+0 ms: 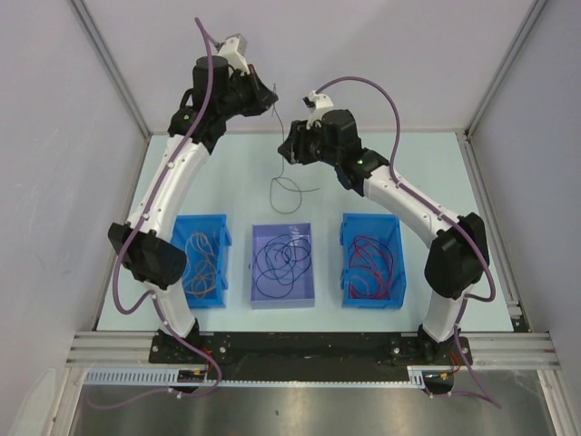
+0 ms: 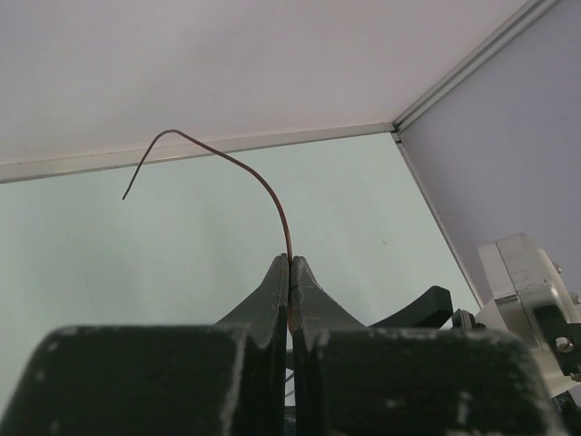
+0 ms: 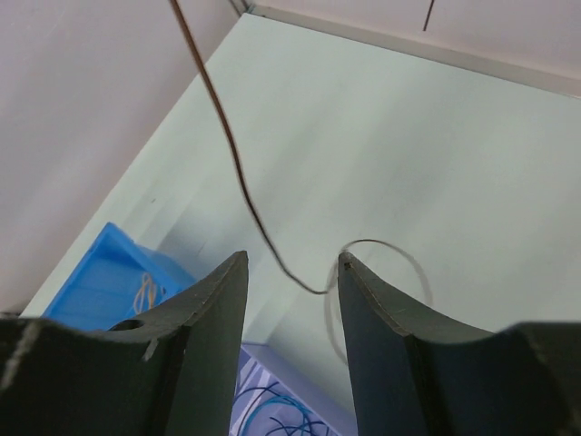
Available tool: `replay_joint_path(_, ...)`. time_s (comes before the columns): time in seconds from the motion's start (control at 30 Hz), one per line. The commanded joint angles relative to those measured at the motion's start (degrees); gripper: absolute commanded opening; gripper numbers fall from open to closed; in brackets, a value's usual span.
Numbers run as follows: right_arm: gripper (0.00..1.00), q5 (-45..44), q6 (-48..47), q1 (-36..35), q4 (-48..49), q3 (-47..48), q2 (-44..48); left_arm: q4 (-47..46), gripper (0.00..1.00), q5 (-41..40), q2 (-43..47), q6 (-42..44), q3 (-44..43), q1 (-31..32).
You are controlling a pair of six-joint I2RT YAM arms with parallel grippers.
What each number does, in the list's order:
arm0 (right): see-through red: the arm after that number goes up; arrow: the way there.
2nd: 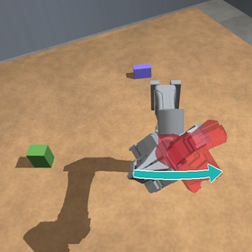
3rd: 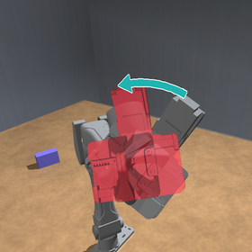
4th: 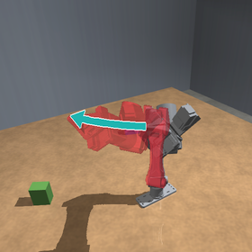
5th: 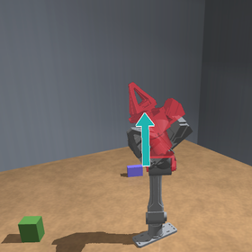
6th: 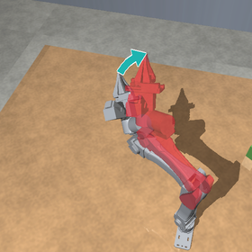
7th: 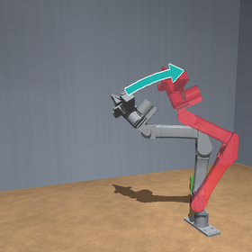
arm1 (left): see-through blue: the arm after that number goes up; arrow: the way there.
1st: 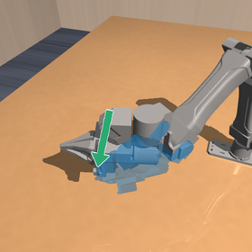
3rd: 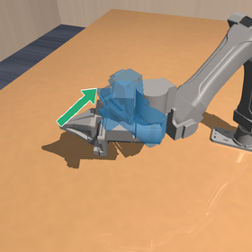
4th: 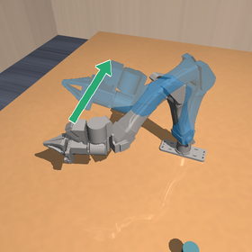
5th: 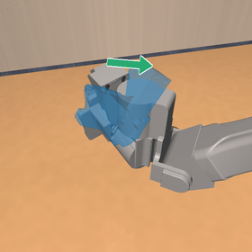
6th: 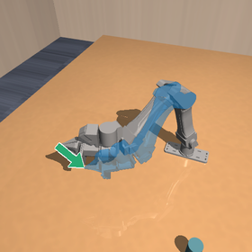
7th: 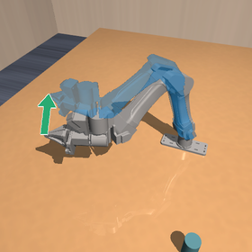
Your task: Untangle the cables
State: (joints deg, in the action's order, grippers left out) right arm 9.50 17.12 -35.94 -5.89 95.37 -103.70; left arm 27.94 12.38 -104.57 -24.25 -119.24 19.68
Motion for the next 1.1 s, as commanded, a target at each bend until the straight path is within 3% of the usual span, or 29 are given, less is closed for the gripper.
replay_joint_path(0.0,0.49,-4.3,-2.9,-0.4,-0.3,1.9,1.0,-2.4,0.00,1.9,1.8,-1.8,0.3,-0.2)
replay_joint_path(0.5,0.45,-0.8,-1.9,-1.3,1.4,4.8,-3.9,-3.6,0.00,3.4,1.8,-3.3,1.0,-0.2)
replay_joint_path(0.53,0.42,-0.8,-1.8,-1.5,1.4,5.0,-4.1,-3.8,0.00,3.6,1.7,-3.4,1.0,-0.1)
replay_joint_path(0.67,0.00,-1.4,-1.8,-1.7,0.7,5.4,-4.0,-3.8,0.00,3.6,1.8,-3.5,1.2,-0.2)
replay_joint_path(0.77,0.00,-1.9,-2.0,-1.7,0.4,5.1,-2.7,-3.7,0.01,3.7,2.0,-3.3,1.3,-0.2)
replay_joint_path(0.8,0.00,-2.0,-2.3,-1.8,0.4,5.0,-2.3,-3.6,0.04,3.6,2.2,-3.2,1.4,-0.2)
replay_joint_path(0.87,0.00,-2.4,-2.5,-1.8,0.4,5.0,-0.9,-2.7,0.27,2.8,2.5,-3.1,1.3,-0.2)
replay_joint_path(0.9,0.00,-2.5,-2.7,-1.8,0.3,5.0,-0.5,-2.1,0.41,1.9,2.6,-2.8,1.3,-0.2)
replay_joint_path(0.93,0.00,-2.5,-2.7,-1.8,0.2,5.0,0.2,-0.8,0.70,0.9,3.1,-2.6,1.1,-0.2)
replay_joint_path(1.0,0.00,-2.6,-3.1,-1.8,0.2,5.3,1.9,0.5,0.97,-2.4,3.6,-1.5,1.2,-0.2)
replay_joint_path(1.07,0.00,-2.6,-3.5,-1.8,-0.2,5.8,3.6,2.3,1.00,-4.4,4.9,-0.8,2.1,-0.4)
